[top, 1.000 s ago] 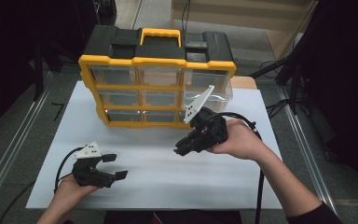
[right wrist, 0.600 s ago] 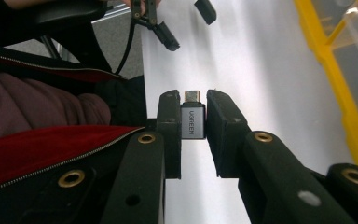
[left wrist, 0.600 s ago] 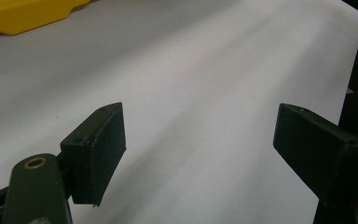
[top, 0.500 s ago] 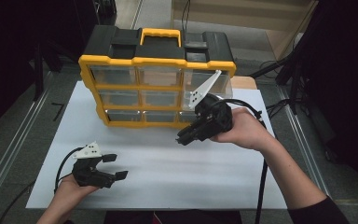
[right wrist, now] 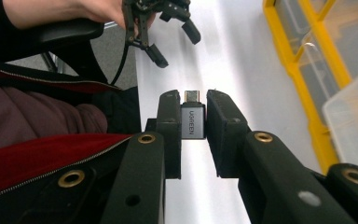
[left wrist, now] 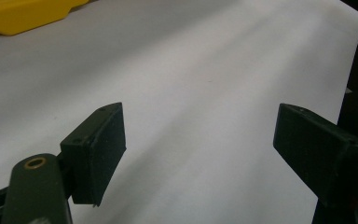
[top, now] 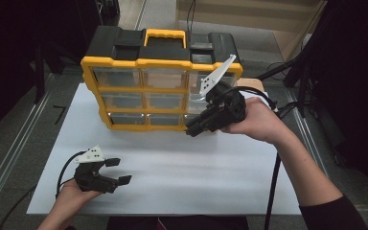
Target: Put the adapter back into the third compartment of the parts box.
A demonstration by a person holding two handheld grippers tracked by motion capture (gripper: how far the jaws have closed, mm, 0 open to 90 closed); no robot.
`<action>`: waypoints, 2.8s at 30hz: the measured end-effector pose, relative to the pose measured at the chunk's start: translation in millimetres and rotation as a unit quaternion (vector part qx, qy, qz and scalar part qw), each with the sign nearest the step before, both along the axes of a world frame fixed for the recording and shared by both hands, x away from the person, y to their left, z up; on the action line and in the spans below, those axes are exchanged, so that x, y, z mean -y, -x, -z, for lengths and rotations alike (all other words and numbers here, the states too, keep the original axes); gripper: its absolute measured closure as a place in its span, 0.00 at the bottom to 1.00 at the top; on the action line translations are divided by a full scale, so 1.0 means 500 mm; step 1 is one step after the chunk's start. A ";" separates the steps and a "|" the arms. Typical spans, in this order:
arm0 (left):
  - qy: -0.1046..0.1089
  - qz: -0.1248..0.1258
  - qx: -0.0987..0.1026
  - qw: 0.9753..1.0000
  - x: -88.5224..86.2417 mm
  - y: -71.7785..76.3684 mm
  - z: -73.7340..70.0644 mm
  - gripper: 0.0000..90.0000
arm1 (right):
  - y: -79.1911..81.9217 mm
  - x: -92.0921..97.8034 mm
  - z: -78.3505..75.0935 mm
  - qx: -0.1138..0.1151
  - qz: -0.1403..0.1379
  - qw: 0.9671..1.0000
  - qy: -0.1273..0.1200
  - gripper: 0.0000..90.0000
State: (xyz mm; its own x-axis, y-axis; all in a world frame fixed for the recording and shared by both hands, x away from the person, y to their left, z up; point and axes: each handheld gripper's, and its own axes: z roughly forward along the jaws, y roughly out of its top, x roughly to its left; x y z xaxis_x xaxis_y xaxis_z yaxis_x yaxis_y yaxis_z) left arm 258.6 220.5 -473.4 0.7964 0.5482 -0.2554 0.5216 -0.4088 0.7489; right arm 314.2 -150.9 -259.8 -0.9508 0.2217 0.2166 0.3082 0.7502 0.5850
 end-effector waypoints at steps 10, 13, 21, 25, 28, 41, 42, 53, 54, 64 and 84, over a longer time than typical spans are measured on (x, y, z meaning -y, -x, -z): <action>0.000 0.000 -0.001 1.000 0.000 0.000 0.000 0.20 | -0.015 0.010 -0.052 0.011 0.006 1.000 0.000 0.82; 0.000 -0.001 -0.001 1.000 0.000 0.000 0.000 0.20 | -0.022 0.014 -0.067 0.014 0.010 1.000 0.000 0.82; 0.001 0.000 -0.001 1.000 0.000 0.000 0.000 0.20 | -0.041 0.028 -0.105 0.023 0.027 0.999 -0.001 0.82; 0.001 0.000 -0.001 1.000 0.000 0.000 0.000 0.20 | -0.057 0.034 -0.116 0.027 0.034 0.999 -0.002 0.82; 0.000 0.001 0.000 1.000 0.000 0.000 -0.001 0.20 | -0.067 0.041 -0.122 0.027 0.039 0.999 -0.007 0.82; 0.003 0.001 -0.001 1.000 -0.001 -0.001 0.000 0.20 | -0.118 0.078 -0.123 0.034 0.096 0.995 0.006 0.82; 0.001 0.003 -0.001 1.000 -0.001 -0.001 -0.001 0.20 | -0.125 0.083 -0.118 0.036 0.101 0.994 0.005 0.82; 0.000 0.001 -0.001 1.000 -0.002 0.001 -0.001 0.20 | -0.141 0.094 -0.095 0.036 0.128 0.991 0.020 0.81; -0.002 0.001 -0.001 1.000 -0.002 0.001 -0.001 0.20 | -0.141 0.094 -0.093 0.038 0.129 0.991 0.020 0.81; 0.001 0.002 0.000 1.000 -0.001 0.000 -0.001 0.20 | -0.136 0.104 -0.088 0.035 0.139 0.989 0.026 0.71; 0.000 0.001 -0.001 1.000 0.000 0.000 0.000 0.20 | -0.096 0.190 -0.105 0.046 0.163 0.985 -0.017 0.31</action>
State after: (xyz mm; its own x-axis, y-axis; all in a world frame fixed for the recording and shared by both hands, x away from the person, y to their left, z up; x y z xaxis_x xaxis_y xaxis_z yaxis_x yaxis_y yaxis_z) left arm 258.5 220.8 -473.3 0.7974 0.5460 -0.2570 0.5216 -0.4095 0.7485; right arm 362.1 -246.0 -207.3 -0.8459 0.5132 0.1452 0.4743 0.5991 0.6451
